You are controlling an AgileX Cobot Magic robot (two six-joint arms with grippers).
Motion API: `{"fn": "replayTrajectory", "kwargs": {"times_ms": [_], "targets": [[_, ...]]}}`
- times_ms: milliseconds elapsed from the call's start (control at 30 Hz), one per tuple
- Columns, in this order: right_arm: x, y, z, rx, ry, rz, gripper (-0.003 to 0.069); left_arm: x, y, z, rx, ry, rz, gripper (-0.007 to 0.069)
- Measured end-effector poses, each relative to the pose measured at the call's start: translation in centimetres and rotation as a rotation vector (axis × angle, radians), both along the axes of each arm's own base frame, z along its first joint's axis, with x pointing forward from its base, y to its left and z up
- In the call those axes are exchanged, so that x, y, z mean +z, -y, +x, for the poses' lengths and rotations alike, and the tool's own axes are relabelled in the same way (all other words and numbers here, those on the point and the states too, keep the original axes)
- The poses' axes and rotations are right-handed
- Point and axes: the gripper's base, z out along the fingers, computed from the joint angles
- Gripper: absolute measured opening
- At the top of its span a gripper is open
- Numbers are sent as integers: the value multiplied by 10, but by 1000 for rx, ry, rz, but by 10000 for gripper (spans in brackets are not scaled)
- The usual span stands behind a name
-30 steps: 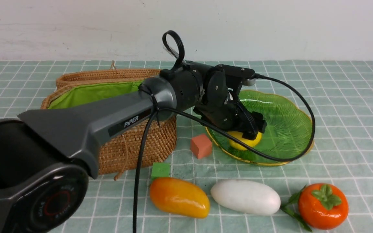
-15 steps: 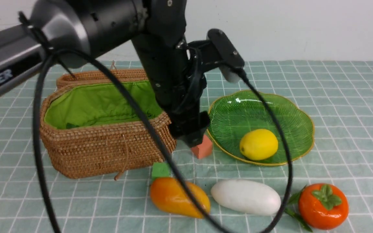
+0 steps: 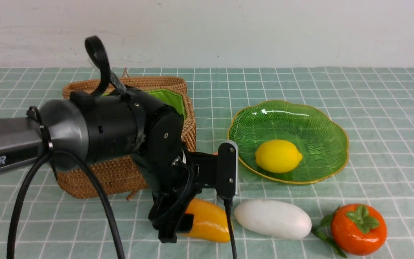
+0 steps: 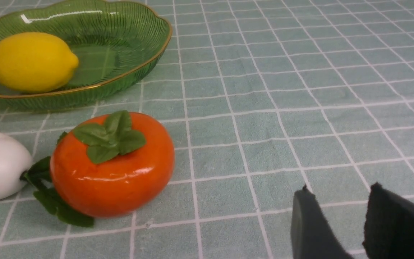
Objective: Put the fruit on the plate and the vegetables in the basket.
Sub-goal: Grab the mango with your left arm and place it on the right plate
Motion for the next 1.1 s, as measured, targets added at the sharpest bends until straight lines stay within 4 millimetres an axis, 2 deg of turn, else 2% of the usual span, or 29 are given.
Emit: {"fn": "replayTrajectory", "kwargs": {"times_ms": [200,300,467,700,933,1100], "targets": [[0,0,0,0,0,0,242,1,3,3,-1,38,-36,588],[0,0,0,0,0,0,242,-5,5,4,4,20,-34,593],[0,0,0,0,0,0,242,-33,10,11,4,-23,-2,591],[0,0,0,0,0,0,242,-34,13,13,10,-26,-12,563],[0,0,0,0,0,0,242,-19,18,13,36,-108,-23,563],[0,0,0,0,0,0,242,26,33,26,48,-75,-123,563]]}}
